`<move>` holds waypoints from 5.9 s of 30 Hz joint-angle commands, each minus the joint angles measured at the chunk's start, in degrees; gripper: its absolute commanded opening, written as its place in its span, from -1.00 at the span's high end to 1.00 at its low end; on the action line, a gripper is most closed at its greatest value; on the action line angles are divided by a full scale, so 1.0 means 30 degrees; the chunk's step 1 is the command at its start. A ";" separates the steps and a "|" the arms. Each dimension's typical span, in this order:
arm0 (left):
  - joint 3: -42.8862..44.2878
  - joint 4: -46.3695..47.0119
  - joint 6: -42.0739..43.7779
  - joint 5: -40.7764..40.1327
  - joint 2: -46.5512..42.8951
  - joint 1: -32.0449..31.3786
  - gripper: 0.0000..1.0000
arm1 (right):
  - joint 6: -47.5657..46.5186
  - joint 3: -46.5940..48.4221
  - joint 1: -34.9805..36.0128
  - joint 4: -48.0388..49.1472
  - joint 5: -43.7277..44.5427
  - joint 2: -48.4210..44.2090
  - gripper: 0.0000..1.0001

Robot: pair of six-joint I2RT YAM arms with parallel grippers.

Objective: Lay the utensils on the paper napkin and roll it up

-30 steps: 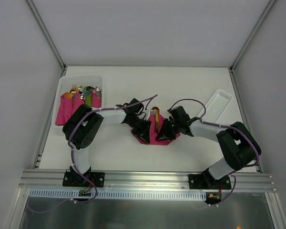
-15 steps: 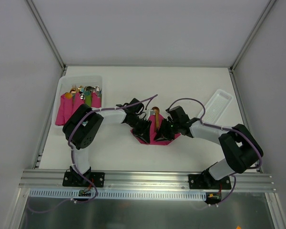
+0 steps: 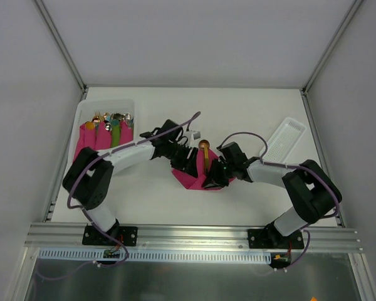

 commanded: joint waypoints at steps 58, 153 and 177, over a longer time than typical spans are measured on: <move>0.3159 -0.3193 -0.2135 0.1200 0.1084 0.1030 1.00 | 0.0696 0.0232 0.0191 -0.0867 0.1175 0.0425 0.58; 0.6118 0.4281 -0.9608 -0.0055 0.7002 -0.0172 1.00 | -0.1472 -0.0060 -0.1098 -0.3504 0.2817 -0.1303 0.64; 0.6705 0.4340 -0.9345 -0.1695 0.8701 -0.0757 0.99 | -0.1385 -0.0383 -0.0893 -0.3124 0.2494 -0.1537 0.68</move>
